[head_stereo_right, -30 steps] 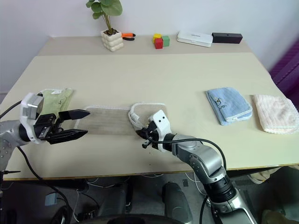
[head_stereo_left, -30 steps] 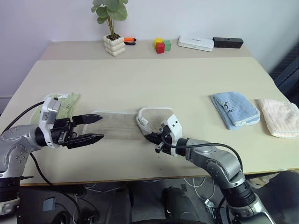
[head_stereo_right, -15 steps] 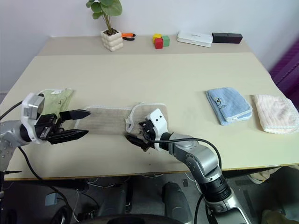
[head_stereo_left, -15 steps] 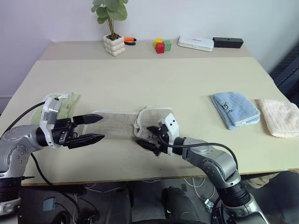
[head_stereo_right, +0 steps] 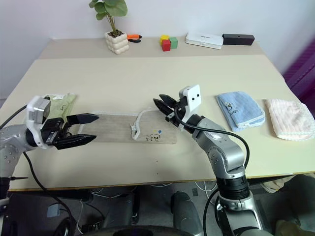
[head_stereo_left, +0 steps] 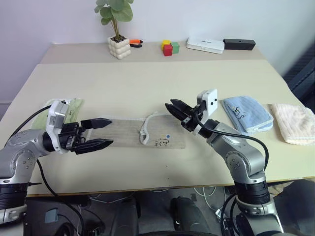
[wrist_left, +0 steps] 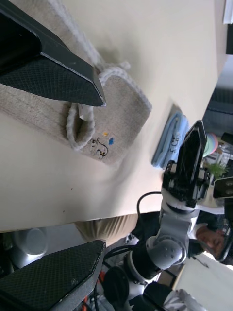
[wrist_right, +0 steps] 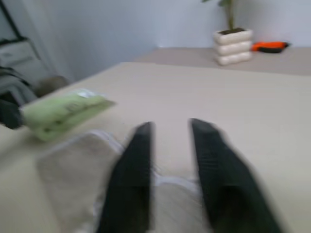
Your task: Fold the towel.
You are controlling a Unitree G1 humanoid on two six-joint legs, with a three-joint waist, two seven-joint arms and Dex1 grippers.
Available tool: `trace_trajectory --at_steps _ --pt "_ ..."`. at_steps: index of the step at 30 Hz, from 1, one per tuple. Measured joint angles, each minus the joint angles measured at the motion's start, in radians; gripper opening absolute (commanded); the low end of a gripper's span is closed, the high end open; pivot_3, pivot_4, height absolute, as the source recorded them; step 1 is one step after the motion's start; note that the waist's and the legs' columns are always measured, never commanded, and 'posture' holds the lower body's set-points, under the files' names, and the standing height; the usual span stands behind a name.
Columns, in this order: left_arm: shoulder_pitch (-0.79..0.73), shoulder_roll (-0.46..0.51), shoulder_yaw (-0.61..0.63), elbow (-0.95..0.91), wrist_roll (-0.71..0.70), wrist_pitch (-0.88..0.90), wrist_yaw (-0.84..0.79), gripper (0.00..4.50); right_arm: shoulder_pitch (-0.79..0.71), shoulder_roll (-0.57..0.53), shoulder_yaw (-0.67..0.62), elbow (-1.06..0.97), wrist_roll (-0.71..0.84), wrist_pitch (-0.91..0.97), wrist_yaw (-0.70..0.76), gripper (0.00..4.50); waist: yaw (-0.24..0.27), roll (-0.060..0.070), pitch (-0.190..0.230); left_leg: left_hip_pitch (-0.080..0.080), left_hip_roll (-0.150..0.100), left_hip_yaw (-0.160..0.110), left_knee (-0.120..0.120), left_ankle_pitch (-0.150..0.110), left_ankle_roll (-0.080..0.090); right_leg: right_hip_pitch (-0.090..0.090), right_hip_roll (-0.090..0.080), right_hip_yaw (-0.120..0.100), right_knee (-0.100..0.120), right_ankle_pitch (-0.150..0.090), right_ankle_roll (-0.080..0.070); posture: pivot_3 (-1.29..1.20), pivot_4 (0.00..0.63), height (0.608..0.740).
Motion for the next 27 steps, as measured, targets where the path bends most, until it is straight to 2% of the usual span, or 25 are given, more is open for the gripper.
trace_trajectory --at_steps 5,9,13,17,21,22,23,27 --pt "-0.012 -0.002 -0.006 0.000 0.001 -0.002 0.001 4.50 0.018 0.006 0.114 0.178 -0.177 -0.200 0.025 0.02 -0.002 0.000 0.000 0.000 0.000 0.000 0.000 0.000 0.000 0.000 0.000 0.000 0.000 0.000 0.000 0.00 0.150 0.740" --pt "-0.012 -0.005 -0.007 0.000 0.001 -0.002 0.003 4.50 0.032 0.058 0.183 0.294 -0.251 -0.309 0.041 0.02 -0.002 0.000 0.000 0.000 0.000 0.000 0.000 0.000 0.000 0.000 0.000 0.000 0.000 0.000 0.000 0.00 0.150 0.740" --pt "0.002 -0.005 -0.005 -0.002 0.000 -0.002 0.010 4.50 0.049 0.065 0.216 0.412 -0.333 -0.437 0.041 0.02 0.002 0.000 0.000 0.000 0.000 0.000 0.001 0.000 0.000 0.001 0.000 0.000 0.000 0.000 0.000 0.00 0.150 0.740" --pt "0.017 -0.005 -0.004 -0.011 -0.001 -0.002 0.024 4.50 0.051 0.067 0.239 0.456 -0.404 -0.527 0.036 0.02 -0.001 -0.001 -0.001 0.001 0.000 0.000 0.001 0.000 0.000 0.001 0.000 0.000 0.000 0.000 0.000 0.00 0.150 0.740" --pt "0.017 -0.024 0.010 -0.024 -0.027 0.022 0.073 4.50 0.034 0.061 0.242 0.455 -0.437 -0.537 0.049 0.02 -0.001 -0.001 0.000 0.001 0.000 0.000 0.001 0.000 0.000 0.002 0.000 0.000 0.001 0.000 0.000 0.00 0.150 0.740" --pt "0.017 -0.025 0.012 -0.024 -0.027 0.023 0.081 4.50 0.028 0.060 0.236 0.448 -0.427 -0.520 0.063 0.53 -0.001 -0.001 0.000 0.001 0.000 0.000 0.001 0.000 0.000 0.001 0.000 0.000 0.001 0.000 0.000 0.00 0.150 0.740" --pt "0.017 -0.025 0.013 -0.024 -0.027 0.024 0.088 4.50 0.023 0.060 0.227 0.433 -0.411 -0.503 0.081 0.80 0.000 -0.001 0.000 0.001 0.000 0.000 0.001 0.000 0.000 0.001 0.000 0.000 0.001 0.000 0.000 0.00 0.150 0.740" --pt "0.016 -0.031 0.022 -0.025 -0.055 0.068 0.127 4.50 0.006 0.054 0.183 0.296 -0.309 -0.415 0.140 2.71 0.000 0.000 0.000 0.001 0.000 0.000 0.001 0.000 0.000 0.001 0.000 0.000 0.001 0.000 0.000 0.00 0.150 0.740"
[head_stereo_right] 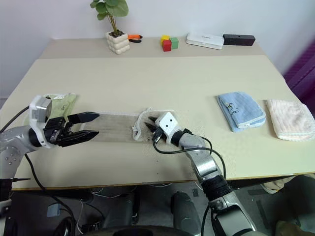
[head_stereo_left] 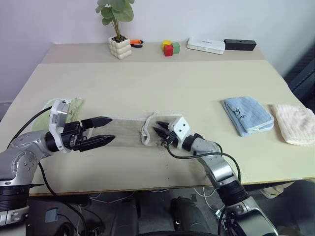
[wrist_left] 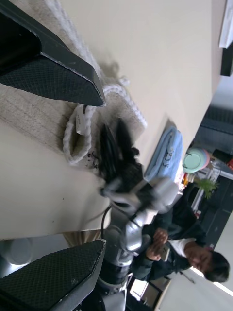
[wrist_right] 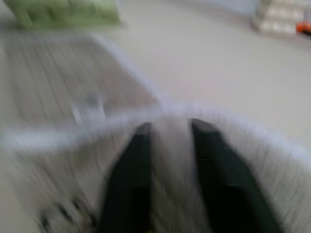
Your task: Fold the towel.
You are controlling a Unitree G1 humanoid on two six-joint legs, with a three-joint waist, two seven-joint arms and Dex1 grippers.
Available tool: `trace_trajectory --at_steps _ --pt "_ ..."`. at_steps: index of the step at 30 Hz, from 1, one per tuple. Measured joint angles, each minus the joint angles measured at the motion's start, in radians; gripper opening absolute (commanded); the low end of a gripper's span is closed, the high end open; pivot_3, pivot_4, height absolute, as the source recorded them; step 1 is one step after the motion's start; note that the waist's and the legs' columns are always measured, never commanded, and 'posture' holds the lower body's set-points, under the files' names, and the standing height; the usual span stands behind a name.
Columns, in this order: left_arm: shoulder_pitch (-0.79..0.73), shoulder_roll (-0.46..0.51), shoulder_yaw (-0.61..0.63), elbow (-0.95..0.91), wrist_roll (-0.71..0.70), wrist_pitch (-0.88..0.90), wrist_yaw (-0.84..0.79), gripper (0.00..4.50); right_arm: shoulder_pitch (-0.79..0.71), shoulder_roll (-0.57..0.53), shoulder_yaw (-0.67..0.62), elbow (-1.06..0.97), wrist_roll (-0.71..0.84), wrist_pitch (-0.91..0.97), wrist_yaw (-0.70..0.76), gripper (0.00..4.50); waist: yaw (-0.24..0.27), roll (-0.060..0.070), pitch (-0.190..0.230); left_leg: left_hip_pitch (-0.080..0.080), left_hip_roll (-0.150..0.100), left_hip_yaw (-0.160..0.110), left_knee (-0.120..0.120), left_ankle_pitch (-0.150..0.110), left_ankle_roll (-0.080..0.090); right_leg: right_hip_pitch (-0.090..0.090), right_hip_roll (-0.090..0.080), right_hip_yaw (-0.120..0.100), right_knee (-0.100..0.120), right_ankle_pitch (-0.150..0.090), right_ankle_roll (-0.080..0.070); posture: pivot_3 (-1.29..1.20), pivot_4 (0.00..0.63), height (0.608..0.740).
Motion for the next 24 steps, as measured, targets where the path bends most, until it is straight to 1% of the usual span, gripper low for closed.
trace_trajectory --at_steps 2,3,4,5,7,9,10,13,17,19,23,24 --pt "0.000 -0.019 0.024 -0.002 -0.036 0.040 0.044 4.50 -0.024 -0.009 -0.034 -0.073 0.054 0.050 0.021 3.74 0.001 0.000 0.000 0.000 0.000 0.000 0.000 0.000 0.000 0.000 0.000 0.000 0.000 0.000 0.000 0.00 0.150 0.740" --pt "0.003 -0.043 0.050 -0.017 -0.070 0.069 0.092 4.50 -0.034 -0.027 -0.052 -0.111 0.084 0.076 0.037 4.25 0.003 0.000 0.000 0.000 0.000 0.000 0.000 0.000 0.000 0.000 0.000 0.000 0.000 0.000 0.000 0.00 0.150 0.740" --pt "0.013 -0.072 0.080 -0.041 -0.120 0.104 0.148 4.50 -0.042 -0.056 -0.071 -0.148 0.116 0.104 0.057 4.40 0.004 0.000 0.000 0.000 0.000 0.000 0.001 0.000 0.000 0.001 -0.001 0.000 0.000 0.000 0.001 0.00 0.150 0.740" --pt "0.033 -0.097 0.109 -0.068 -0.175 0.144 0.213 4.50 -0.045 -0.088 -0.093 -0.184 0.147 0.131 0.079 4.40 0.004 0.000 0.000 0.000 0.000 0.000 0.001 0.000 0.000 0.001 -0.001 0.000 0.000 0.000 0.001 0.00 0.150 0.740" --pt "0.085 -0.116 0.155 -0.113 -0.261 0.217 0.327 4.50 -0.042 -0.156 -0.131 -0.244 0.216 0.187 0.135 4.40 0.003 -0.001 0.000 0.000 0.000 -0.001 0.000 0.000 0.000 0.001 -0.001 0.000 0.000 0.001 0.001 0.00 0.150 0.740" --pt "0.182 -0.100 0.215 -0.169 -0.366 0.314 0.442 4.50 -0.011 -0.262 -0.157 -0.310 0.278 0.248 0.218 4.40 0.000 -0.001 0.000 0.001 0.000 -0.001 -0.001 0.000 0.000 0.001 -0.001 0.000 0.000 0.001 0.001 0.00 0.150 0.740" --pt "0.219 -0.091 0.240 -0.189 -0.398 0.342 0.485 4.50 0.004 -0.301 -0.168 -0.324 0.294 0.264 0.244 4.40 -0.001 -0.001 0.000 0.001 0.000 -0.001 -0.001 0.000 0.000 0.001 -0.001 0.000 0.000 0.000 0.001 0.00 0.150 0.740" --pt "0.287 -0.080 0.307 -0.198 -0.558 0.410 0.651 4.50 0.025 -0.387 -0.214 -0.340 0.337 0.305 0.302 4.40 0.001 0.000 0.001 0.003 0.000 -0.001 0.000 0.000 0.000 0.001 -0.001 0.000 0.001 0.000 -0.001 0.00 0.150 0.740" --pt "0.341 -0.125 0.340 -0.204 -0.735 0.403 0.839 4.50 0.023 -0.433 -0.264 -0.348 0.371 0.308 0.339 4.40 0.005 -0.001 0.001 0.003 0.000 -0.001 0.001 0.000 0.000 0.004 -0.003 0.000 -0.001 0.000 -0.001 0.00 0.150 0.740" --pt "0.392 -0.146 0.340 -0.193 -0.836 0.389 0.948 4.50 0.023 -0.445 -0.279 -0.331 0.369 0.293 0.346 4.40 0.004 -0.001 0.000 0.003 0.000 -0.001 0.001 0.000 0.000 0.004 -0.003 0.000 -0.002 0.000 -0.001 0.00 0.150 0.740" --pt "0.494 -0.177 0.335 -0.198 -0.940 0.359 1.082 4.50 0.026 -0.422 -0.282 -0.306 0.330 0.250 0.318 4.40 0.002 -0.001 0.000 0.003 0.000 0.000 0.000 0.000 0.000 0.003 -0.003 0.000 -0.002 -0.001 -0.002 0.00 0.150 0.740" --pt "0.512 -0.199 0.331 -0.213 -0.970 0.332 1.128 4.50 0.026 -0.411 -0.276 -0.306 0.326 0.241 0.309 4.40 0.003 -0.001 0.000 0.003 0.000 -0.001 0.000 0.000 0.000 0.003 -0.003 0.000 -0.002 -0.001 -0.002 0.00 0.150 0.740"
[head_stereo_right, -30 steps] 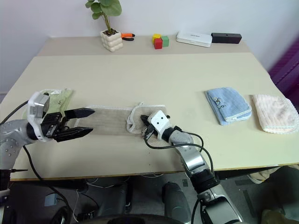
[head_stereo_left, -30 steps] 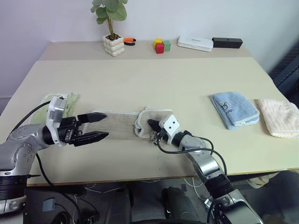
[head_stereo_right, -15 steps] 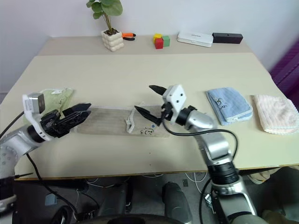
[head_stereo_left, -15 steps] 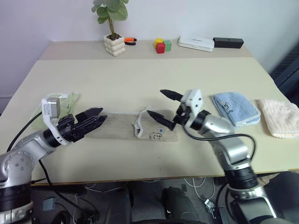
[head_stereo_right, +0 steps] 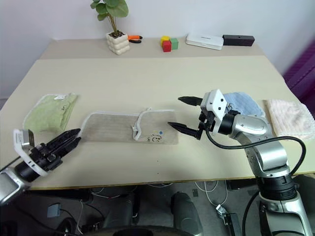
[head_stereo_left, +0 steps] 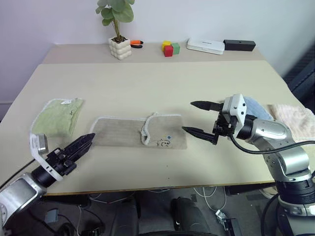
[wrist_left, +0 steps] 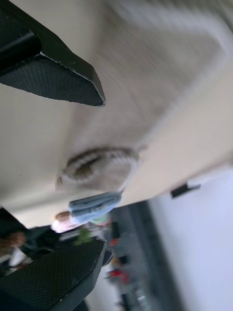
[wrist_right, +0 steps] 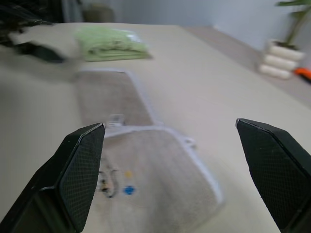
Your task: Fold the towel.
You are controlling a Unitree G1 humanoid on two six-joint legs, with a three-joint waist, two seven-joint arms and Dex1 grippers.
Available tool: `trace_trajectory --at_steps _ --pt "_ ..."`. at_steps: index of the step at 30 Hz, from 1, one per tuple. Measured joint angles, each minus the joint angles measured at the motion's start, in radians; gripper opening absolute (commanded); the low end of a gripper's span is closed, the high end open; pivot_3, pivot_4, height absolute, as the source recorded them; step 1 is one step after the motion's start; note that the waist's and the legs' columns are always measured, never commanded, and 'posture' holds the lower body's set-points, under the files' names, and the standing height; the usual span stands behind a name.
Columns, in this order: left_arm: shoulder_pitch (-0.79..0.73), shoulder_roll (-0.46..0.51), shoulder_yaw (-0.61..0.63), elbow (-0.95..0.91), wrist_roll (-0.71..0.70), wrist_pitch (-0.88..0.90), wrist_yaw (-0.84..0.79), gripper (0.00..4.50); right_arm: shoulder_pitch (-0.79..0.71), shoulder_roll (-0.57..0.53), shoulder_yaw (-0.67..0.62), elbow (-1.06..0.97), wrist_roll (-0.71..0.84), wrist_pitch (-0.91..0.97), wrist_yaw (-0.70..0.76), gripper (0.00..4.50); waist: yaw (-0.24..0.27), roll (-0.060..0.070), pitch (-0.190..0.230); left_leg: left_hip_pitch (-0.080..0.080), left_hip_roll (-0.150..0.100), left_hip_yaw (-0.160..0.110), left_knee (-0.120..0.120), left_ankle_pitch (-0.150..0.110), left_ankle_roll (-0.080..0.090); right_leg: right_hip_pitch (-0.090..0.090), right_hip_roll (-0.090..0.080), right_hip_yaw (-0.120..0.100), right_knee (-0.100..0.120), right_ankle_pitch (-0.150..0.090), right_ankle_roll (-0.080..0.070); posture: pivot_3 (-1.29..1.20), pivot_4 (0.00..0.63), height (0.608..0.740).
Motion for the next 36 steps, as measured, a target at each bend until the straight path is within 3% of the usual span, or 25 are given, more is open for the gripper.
trace_trajectory --at_steps 5,16,32,35,36 --pt "0.023 -0.054 -0.016 -0.001 -0.118 -0.093 0.144 4.50 0.014 0.022 0.025 -0.003 -0.023 -0.013 -0.019 4.40 0.005 0.000 0.000 0.000 -0.001 0.000 0.001 0.000 0.000 0.001 -0.002 0.000 -0.001 0.000 0.000 0.00 0.150 0.740" --pt "-0.023 -0.156 -0.119 0.013 -0.135 -0.206 0.305 4.50 0.031 0.022 0.035 -0.004 -0.062 -0.021 -0.038 4.40 0.004 0.000 0.000 -0.001 -0.002 0.001 0.001 0.000 0.000 0.001 -0.003 0.000 -0.003 0.000 -0.001 0.00 0.150 0.740" --pt "-0.140 -0.159 -0.113 0.202 -0.109 -0.204 0.226 4.50 0.035 0.028 0.059 -0.004 -0.074 -0.021 -0.055 4.40 0.004 0.006 -0.003 0.002 -0.003 0.001 0.001 0.000 0.000 0.003 -0.003 0.000 -0.004 0.000 -0.001 0.00 0.150 0.740" --pt "-0.166 -0.162 -0.110 0.238 -0.110 -0.184 0.223 3.63 0.034 0.033 0.062 -0.005 -0.074 -0.021 -0.062 4.50 0.005 0.007 -0.004 0.002 -0.003 0.001 0.000 0.000 0.000 0.003 -0.003 0.000 -0.004 0.000 -0.001 0.00 0.150 0.740" --pt "-0.171 -0.169 -0.107 0.253 -0.114 -0.177 0.223 3.16 0.034 0.035 0.062 -0.006 -0.074 -0.021 -0.064 4.50 0.004 0.006 -0.004 0.002 -0.003 0.001 0.000 0.000 0.000 0.003 -0.003 0.000 -0.004 0.000 -0.001 0.00 0.150 0.740"
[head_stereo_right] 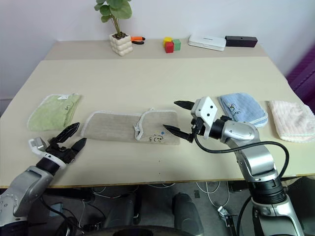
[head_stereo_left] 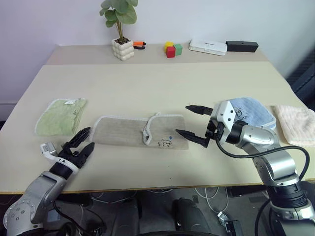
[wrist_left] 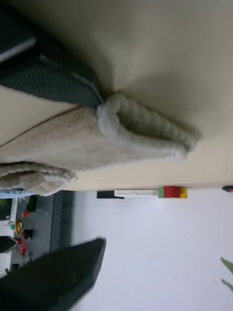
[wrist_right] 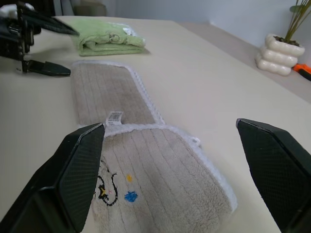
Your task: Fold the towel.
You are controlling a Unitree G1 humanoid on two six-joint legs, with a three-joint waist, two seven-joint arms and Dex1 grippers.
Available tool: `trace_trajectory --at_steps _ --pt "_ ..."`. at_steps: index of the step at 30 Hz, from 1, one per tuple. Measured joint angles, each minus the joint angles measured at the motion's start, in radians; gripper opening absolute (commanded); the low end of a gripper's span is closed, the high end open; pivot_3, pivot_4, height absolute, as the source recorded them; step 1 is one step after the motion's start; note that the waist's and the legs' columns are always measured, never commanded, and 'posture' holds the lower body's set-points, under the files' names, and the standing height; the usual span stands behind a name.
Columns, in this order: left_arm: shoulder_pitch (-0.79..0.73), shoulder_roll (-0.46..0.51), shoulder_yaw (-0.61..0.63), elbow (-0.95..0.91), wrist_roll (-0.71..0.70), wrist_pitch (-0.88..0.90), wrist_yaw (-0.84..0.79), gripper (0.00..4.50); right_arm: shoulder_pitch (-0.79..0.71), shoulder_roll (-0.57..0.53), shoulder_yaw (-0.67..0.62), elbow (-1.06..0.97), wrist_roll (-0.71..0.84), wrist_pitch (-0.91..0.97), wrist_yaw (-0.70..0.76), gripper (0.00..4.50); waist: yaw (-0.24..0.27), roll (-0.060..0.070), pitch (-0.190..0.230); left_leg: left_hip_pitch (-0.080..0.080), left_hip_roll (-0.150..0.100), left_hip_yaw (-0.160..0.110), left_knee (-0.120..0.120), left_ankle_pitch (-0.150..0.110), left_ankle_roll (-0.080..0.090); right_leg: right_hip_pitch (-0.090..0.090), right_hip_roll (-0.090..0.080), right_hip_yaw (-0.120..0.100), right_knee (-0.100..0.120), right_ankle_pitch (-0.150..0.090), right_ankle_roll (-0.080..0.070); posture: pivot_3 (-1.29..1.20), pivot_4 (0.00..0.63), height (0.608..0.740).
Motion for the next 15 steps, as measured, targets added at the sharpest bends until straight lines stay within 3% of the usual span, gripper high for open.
trace_trajectory --at_steps 6,15 --pt "0.002 0.012 0.011 0.005 0.003 0.041 -0.012 0.07 -0.004 0.001 0.001 0.000 -0.004 0.000 -0.010 4.50 -0.002 0.001 0.000 0.000 0.000 0.000 -0.002 0.000 0.000 0.000 0.000 0.000 -0.003 0.000 0.000 0.00 0.150 0.740" --pt "0.000 0.007 0.017 -0.019 0.034 0.050 -0.021 0.02 -0.006 0.013 0.006 -0.007 -0.020 -0.001 -0.021 4.50 -0.002 0.006 -0.003 0.000 0.000 0.000 -0.003 0.000 0.000 0.000 0.000 0.000 -0.007 0.002 -0.002 0.00 0.150 0.740"
